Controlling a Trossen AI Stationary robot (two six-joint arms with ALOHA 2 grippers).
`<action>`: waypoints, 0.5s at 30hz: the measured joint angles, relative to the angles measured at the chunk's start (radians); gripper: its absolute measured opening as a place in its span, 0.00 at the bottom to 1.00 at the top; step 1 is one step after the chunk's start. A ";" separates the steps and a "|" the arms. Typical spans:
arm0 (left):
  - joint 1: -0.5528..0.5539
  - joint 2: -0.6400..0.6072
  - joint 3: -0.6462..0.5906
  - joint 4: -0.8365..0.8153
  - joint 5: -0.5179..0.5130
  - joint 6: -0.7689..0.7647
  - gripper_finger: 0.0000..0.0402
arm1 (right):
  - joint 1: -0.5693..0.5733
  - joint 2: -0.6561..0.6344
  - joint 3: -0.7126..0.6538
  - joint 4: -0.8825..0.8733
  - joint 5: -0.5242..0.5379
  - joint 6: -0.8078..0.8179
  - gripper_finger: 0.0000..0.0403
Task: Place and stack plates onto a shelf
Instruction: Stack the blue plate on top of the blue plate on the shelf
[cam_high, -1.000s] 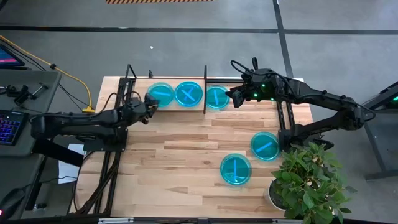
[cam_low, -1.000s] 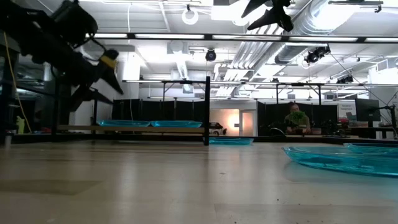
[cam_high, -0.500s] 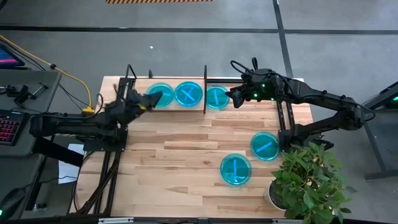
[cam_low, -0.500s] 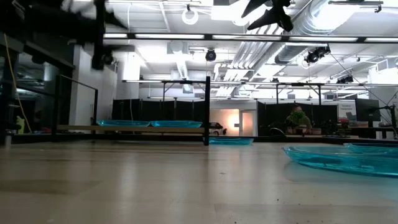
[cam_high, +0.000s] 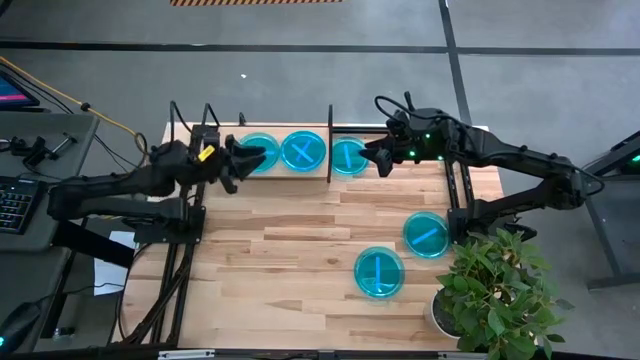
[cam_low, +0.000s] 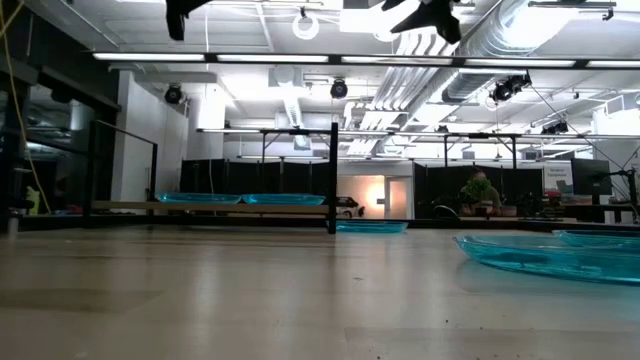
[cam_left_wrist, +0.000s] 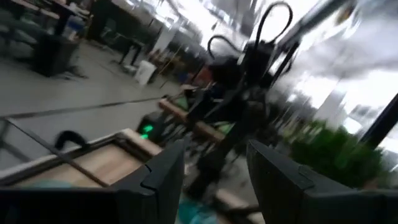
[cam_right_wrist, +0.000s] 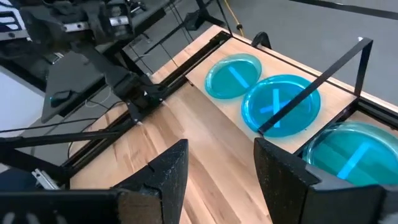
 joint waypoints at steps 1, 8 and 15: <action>0.000 0.002 0.028 -0.043 -0.002 0.029 0.40 | 0.000 -0.003 0.000 -0.001 0.000 0.000 0.41; 0.000 0.001 0.093 -0.090 -0.031 0.112 0.40 | 0.000 0.001 0.000 -0.124 0.117 0.079 0.41; 0.000 0.010 0.091 -0.105 -0.048 0.101 0.40 | 0.001 0.057 -0.175 -0.125 0.193 0.280 0.41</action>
